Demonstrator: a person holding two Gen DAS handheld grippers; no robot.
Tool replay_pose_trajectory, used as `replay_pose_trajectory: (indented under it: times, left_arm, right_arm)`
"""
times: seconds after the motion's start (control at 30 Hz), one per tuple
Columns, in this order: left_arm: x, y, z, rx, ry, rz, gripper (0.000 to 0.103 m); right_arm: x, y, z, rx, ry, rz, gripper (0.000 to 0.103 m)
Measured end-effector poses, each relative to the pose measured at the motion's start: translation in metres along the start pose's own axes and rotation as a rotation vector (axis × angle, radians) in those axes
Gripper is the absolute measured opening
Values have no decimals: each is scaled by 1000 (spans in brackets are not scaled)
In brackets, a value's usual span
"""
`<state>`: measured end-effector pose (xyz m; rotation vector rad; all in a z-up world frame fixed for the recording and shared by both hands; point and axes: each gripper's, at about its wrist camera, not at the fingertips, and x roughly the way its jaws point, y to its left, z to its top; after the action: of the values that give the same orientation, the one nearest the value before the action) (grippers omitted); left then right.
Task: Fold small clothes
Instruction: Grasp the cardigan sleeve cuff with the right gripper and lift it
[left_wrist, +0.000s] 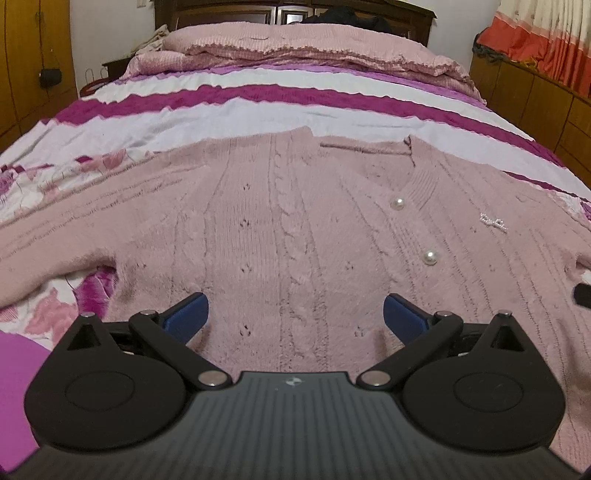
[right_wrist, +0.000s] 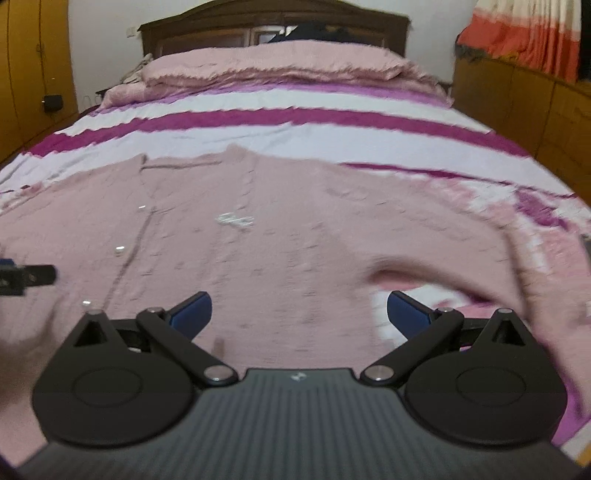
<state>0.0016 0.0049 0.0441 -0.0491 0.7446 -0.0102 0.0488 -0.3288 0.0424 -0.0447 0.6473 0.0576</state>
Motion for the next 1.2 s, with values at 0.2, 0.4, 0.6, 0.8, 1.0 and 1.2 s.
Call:
replay_pose_trajectory:
  times: [0.2,0.4,0.6,0.8,1.0,1.2]
  left_arm:
    - [-10,-8,2,12,-6,16,103]
    - [-13,-15,1,18,2,35,103]
    - [-16,-23,4,46,1,51,103]
    - [-21,-28,8,71,-12,53,103]
    - [-28,-27,11,84,-31,56,103]
    - [-35,-16,15,53,-38,60,103]
  right_arm:
    - [-7,-57,-7,24,-17,-120,103]
    - [-5,-119,-15,132,-35,-221,101]
    - [18,-162,-30,217,14,-304,73]
    - [27,-176,-40,270,21,-302,22]
    - [0,-177,-17,332,-76,-247,16]
    - [-21,-156,25,358,-158,-113,15]
